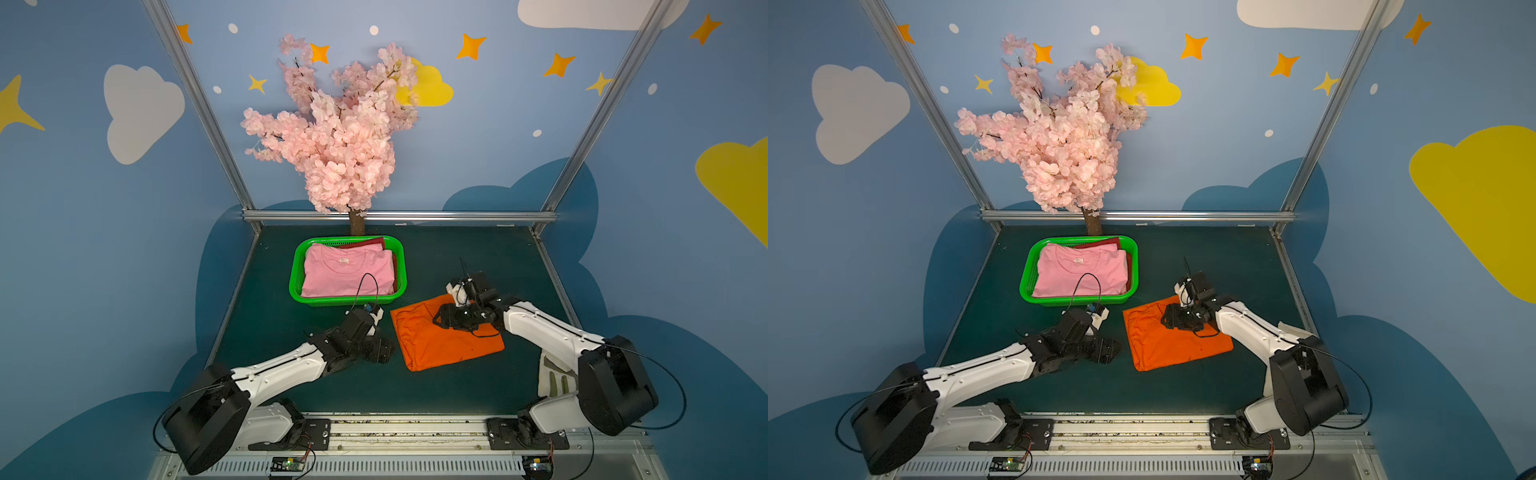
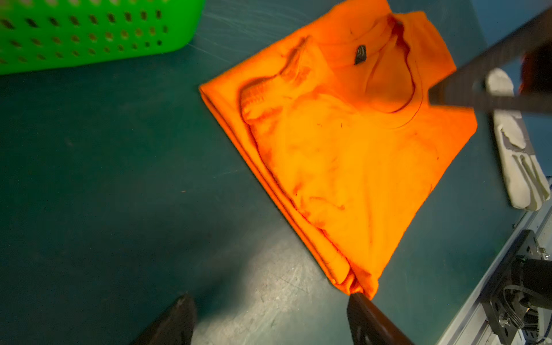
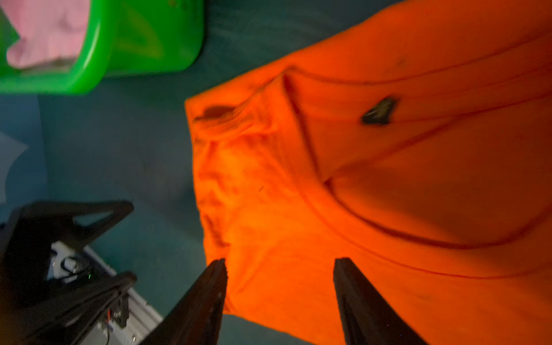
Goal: Put the folded t-shirts into the basket
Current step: Move the T-shirt to the center of the board, then pick up the T-shirt from the center of the board.
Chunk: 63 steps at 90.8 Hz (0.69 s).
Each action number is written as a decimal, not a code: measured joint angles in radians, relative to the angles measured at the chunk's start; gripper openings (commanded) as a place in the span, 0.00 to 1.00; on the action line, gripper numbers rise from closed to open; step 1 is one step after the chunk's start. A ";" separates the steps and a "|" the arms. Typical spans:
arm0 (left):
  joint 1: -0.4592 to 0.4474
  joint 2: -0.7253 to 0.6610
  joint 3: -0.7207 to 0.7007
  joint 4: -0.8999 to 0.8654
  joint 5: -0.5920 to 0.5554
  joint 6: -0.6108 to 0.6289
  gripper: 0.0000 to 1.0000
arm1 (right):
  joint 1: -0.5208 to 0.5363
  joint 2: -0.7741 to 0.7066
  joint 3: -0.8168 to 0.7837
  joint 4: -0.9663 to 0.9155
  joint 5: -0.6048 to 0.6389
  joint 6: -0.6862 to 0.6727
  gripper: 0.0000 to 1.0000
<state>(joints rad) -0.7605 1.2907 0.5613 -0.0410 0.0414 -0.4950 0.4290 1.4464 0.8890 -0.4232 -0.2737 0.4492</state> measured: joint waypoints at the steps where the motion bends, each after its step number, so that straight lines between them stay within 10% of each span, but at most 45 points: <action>1: -0.003 0.008 0.005 0.003 -0.003 -0.002 0.84 | -0.015 0.000 0.003 -0.001 0.004 -0.005 0.65; 23: -0.050 0.163 0.100 0.078 -0.068 -0.007 0.86 | -0.276 0.120 0.137 -0.026 0.107 -0.074 0.71; 63: -0.061 0.320 0.162 0.182 -0.126 -0.041 0.88 | -0.276 0.446 0.334 -0.083 0.082 -0.152 0.74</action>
<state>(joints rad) -0.8215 1.6112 0.7231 0.1413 -0.0841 -0.5362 0.1528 1.8923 1.2232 -0.5060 -0.1917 0.2974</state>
